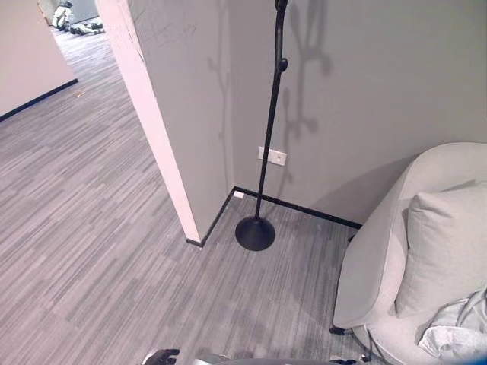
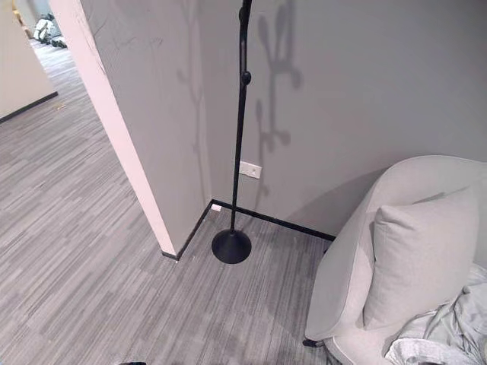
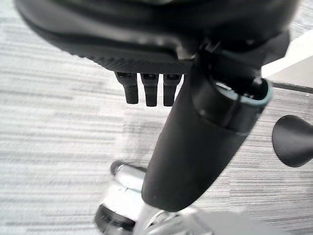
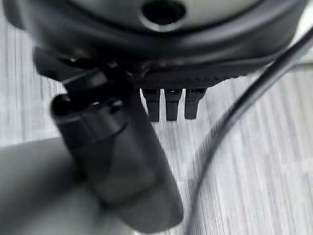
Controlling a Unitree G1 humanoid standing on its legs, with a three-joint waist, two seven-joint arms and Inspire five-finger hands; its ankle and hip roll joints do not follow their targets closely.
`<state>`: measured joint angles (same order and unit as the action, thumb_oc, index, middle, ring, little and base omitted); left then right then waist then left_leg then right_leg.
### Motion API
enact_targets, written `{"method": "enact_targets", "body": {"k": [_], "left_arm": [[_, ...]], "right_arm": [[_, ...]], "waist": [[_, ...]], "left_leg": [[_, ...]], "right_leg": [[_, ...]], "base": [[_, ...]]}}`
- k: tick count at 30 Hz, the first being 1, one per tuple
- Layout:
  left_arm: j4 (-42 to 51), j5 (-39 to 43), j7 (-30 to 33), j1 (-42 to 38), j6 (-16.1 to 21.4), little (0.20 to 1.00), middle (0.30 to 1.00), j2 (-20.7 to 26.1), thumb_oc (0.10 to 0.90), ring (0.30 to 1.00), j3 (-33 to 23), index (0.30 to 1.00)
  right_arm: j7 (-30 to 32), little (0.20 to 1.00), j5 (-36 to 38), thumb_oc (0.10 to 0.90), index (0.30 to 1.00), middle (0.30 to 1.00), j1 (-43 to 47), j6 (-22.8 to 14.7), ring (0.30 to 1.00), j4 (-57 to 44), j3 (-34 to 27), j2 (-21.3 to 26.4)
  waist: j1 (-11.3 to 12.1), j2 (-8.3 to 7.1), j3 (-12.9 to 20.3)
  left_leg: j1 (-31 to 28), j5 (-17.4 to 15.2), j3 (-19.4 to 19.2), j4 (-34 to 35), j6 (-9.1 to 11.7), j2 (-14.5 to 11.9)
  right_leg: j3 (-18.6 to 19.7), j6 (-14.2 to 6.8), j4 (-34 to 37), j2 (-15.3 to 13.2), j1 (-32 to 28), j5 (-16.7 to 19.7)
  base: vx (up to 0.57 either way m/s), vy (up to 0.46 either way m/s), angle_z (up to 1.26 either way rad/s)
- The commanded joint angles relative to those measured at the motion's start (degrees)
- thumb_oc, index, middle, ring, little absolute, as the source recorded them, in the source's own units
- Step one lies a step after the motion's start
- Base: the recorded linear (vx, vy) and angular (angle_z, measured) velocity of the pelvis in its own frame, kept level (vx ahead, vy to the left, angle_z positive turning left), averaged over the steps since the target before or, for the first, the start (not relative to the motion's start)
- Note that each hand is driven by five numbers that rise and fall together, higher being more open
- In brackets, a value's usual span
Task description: Hang the clothes on the sofa on the clothes rack.
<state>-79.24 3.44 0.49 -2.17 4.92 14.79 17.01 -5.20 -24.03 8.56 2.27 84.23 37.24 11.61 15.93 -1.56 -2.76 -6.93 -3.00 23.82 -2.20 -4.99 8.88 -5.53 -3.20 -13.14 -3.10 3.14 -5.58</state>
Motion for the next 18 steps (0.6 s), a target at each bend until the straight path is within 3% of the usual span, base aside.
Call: {"method": "enact_targets", "body": {"k": [1, 2, 4, 7, 8, 9, 10, 12, 15, 16, 17, 18], "left_arm": [[-1.63, -0.76, 1.04, -1.26, 1.48, 0.9, 0.9, 1.44, 0.8, 0.9, -4.17, 0.9], [-0.86, -0.75, 1.69, -1.27, 1.73, 0.9, 0.9, 1.76, 0.8, 0.9, -4.45, 0.9], [0.15, 0.05, 2.0, -1.66, 2.18, 0.9, 0.9, 1.87, 0.8, 0.9, -4.67, 0.9], [-1.3, 2.53, 2.83, -1.35, 3.1, 0.9, 0.9, 1.49, 0.8, 0.9, -5.61, 0.9], [-1.31, 2.54, 2.83, -1.36, 3.1, 0.9, 0.9, 1.49, 0.8, 0.9, -5.61, 0.9], [-2.53, 3.62, 3.07, -0.91, 3.4, 0.9, 0.9, 1.02, 0.8, 0.9, -6.24, 0.9], [-4.76, 6.47, 2.4, 0.07, 3.35, 0.9, 0.9, 0.01, 0.8, 0.9, -7.84, 0.9], [-5.61, 8.62, 1.97, 0.38, 3.31, 0.9, 0.9, -0.85, 0.8, 0.9, -8.53, 0.9], [-4.76, 8.28, 0.9, -0.17, 3.54, 0.9, 0.9, -1.68, 0.8, 0.9, -6.43, 0.9], [-4.75, 8.29, 0.9, -0.18, 3.53, 0.9, 0.9, -1.67, 0.8, 0.9, -6.43, 0.9], [-4.19, 7.01, 0.92, -0.52, 3.5, 0.9, 0.9, -2.4, 0.8, 0.9, -4.41, 0.9], [-2.89, 2.27, 1.2, -1.6, 3.68, 0.9, 0.9, -3.85, 0.8, 0.9, 1.36, 0.9]], "right_arm": [[0.14, 0.9, -0.59, 0.8, 0.9, 0.9, -0.93, 0.04, 0.9, -2.03, 0.55, 0.27], [0.53, 0.9, -0.82, 0.8, 0.9, 0.9, -1.1, 0.22, 0.9, -2.18, 0.13, 0.22], [1.56, 0.9, 0.07, 0.8, 0.9, 0.9, -1.58, 0.24, 0.9, -2.03, -1.46, 0.49], [3.05, 0.9, 3.95, 0.8, 0.9, 0.9, -1.32, 0.7, 0.9, -2.92, -4.5, 1.43], [3.05, 0.9, 3.95, 0.8, 0.9, 0.9, -1.33, 0.7, 0.9, -2.92, -4.5, 1.43], [3.57, 0.9, 6.59, 0.8, 0.9, 0.9, -1.79, 0.4, 0.9, -3.35, -6.41, 1.52], [3.46, 0.9, 12.69, 0.8, 0.9, 0.9, -3.3, 0.11, 0.9, -2.76, -10.68, 1.07], [3.25, 0.9, 18.39, 0.8, 0.9, 0.9, -4.18, -0.62, 0.9, -1.97, -13.81, 0.36], [3.08, 0.9, 21.41, 0.8, 0.9, 0.9, -4.92, -1.07, 0.9, -0.35, -15.78, -1.39], [3.08, 0.9, 21.4, 0.8, 0.9, 0.9, -4.9, -1.09, 0.9, -0.34, -15.79, -1.4], [2.88, 0.9, 21.42, 0.8, 0.9, 0.9, -4.62, -1.09, 0.9, 0.38, -15.87, -1.51], [3.4, 0.9, 21.45, 0.8, 0.9, 0.9, -4.54, -1.43, 0.9, 1.45, -16.38, -0.96]], "waist": [[2.43, 0.58, -0.82], [2.81, 1.19, -0.62], [3.18, 2.07, -0.44], [2.1, 2.93, 0.17], [2.14, 2.91, 0.21], [1.35, 3.07, 0.36], [-0.65, 2.97, 1.07], [-2.05, 2.36, 1.17], [-2.74, 0.48, 1.59], [-3.04, 0.41, 1.69], [-3.43, 0.24, 1.69], [-4.55, 0.46, 1.51]], "left_leg": [[-2.29, -1.83, 4.18, 5.56, -3.73, 1.4], [-2.79, -1.95, 4.01, 5.83, -3.62, 0.63], [-2.38, -2.68, 3.81, 5.25, -3.19, -1.17], [-0.8, -2.19, 3.54, 4.64, -2.57, -1.82], [-0.75, -2.21, 3.49, 4.6, -2.58, -1.81], [-0.75, -1.78, 3.46, 4.92, -2.36, -1.94], [-1.4, -0.13, 3.98, 7.01, -1.14, -2.66], [-1.13, 0.85, 5.81, 7.2, 0.32, -3.29], [-0.19, 1.24, 8.63, 7.2, 3.48, -5.67], [0.01, 1.35, 8.96, 7.2, 3.53, -5.61], [1.06, 1.89, 9.67, 7.2, 4.68, -6.91], [2.75, 3.77, 10.45, 7.2, 6.72, -9.85]], "right_leg": [[-6.86, -3.45, -17.92, -5.49, 5.99, 3.16], [-8.4, -2.45, -15.47, -7.99, 5.34, 3.1], [-8.44, -0.31, -6.64, -8.8, 3.09, 3.13], [-0.33, -0.84, 8.34, -8.18, 1.76, 10.41], [-0.29, -0.84, 8.46, -8.17, 1.76, 10.5], [2.9, -1.08, 10.42, -8.45, 1.9, 12.62], [8.89, -1.63, 10.58, -8.38, 2.76, 15.7], [11.06, -1.81, 7.89, -8.45, 3.31, 17.12], [5.7, -1.58, 7.33, -8.69, 0.08, 8.33], [5.41, -1.6, 7.3, -8.81, 0.13, 8.31], [4.09, -1.03, 6.2, -8.08, 0.17, 5.28], [2.68, 0.65, 4.38, -6.1, 0.24, 1.4]], "base": [[0.02, 0.046, -0.4], [0.02, 0.011, -0.47], [0.0, -0.125, -0.53], [0.0, -0.128, -0.45], [0.01, -0.086, -0.32], [0.07, -0.219, -0.26], [0.11, -0.329, -0.16], [0.12, -0.457, 0.04], [0.13, -0.516, 0.69], [0.04, -0.436, 0.87], [-0.01, -0.663, 0.86], [-0.02, -0.889, 0.76]]}}
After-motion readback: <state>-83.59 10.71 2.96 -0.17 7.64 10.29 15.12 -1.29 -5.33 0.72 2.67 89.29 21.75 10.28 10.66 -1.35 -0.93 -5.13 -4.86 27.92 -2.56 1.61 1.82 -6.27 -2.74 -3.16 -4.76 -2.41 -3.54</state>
